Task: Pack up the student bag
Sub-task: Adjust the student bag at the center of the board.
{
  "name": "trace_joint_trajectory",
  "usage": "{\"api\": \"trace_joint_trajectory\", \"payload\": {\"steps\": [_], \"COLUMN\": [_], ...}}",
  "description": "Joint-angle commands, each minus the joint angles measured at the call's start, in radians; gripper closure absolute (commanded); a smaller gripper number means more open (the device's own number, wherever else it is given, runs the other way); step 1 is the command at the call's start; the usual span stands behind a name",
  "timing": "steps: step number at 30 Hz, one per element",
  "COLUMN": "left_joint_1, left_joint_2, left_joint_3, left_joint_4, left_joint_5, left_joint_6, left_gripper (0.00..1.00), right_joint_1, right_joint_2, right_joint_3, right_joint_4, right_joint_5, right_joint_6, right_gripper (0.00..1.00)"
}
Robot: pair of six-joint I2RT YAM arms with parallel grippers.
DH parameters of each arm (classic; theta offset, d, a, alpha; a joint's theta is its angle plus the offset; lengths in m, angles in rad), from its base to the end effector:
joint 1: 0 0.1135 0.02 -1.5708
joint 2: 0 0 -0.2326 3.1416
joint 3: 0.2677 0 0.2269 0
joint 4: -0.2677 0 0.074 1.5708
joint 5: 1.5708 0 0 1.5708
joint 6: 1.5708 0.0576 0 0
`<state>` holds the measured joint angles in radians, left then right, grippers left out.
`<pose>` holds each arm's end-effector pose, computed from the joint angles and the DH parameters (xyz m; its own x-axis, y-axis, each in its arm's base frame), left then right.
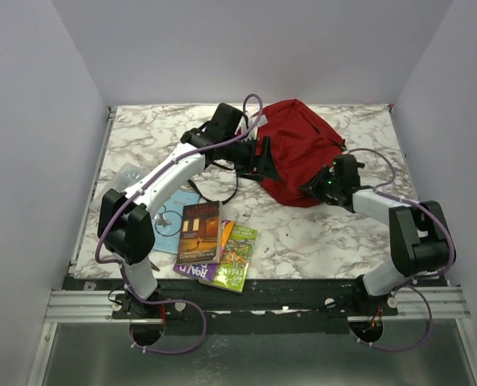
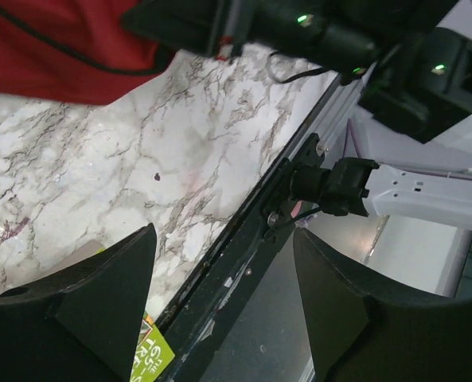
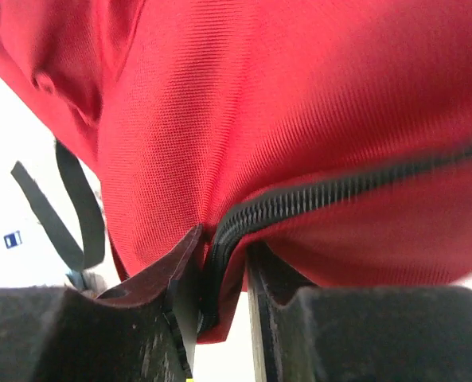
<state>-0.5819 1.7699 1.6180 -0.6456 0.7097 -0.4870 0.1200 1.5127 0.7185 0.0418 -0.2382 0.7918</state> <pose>0.2915 -0.2367 0.2835 -0.9014 0.1681 -0.3991 0.4247 0.5230 -0.7390 0.2938 0.0491 0.1429 -0.6811 0.6144 -0.3982 0.2809 0.7215 0.6328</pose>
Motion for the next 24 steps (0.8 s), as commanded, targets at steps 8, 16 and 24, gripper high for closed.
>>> {"api": "trace_joint_trajectory", "payload": {"steps": [8, 16, 24], "left_joint_1": [0.041, 0.056, 0.048], "left_joint_2": [-0.092, -0.102, -0.074], "left_joint_3": [-0.037, -0.072, -0.107], "left_joint_4": [0.036, 0.087, 0.130], "left_joint_5": [0.004, 0.042, 0.043], "left_joint_6": [0.001, -0.022, -0.024], "left_gripper": [0.28, 0.27, 0.23], "right_joint_1": [0.435, 0.409, 0.240], "right_joint_2": [0.182, -0.015, -0.152], "right_joint_3": [0.164, 0.247, 0.177], "right_joint_4": [0.165, -0.205, -0.291], "right_joint_5": [-0.050, 0.054, -0.003], "right_joint_6": [0.180, -0.123, -0.221], "right_gripper": [0.54, 0.19, 0.16]}}
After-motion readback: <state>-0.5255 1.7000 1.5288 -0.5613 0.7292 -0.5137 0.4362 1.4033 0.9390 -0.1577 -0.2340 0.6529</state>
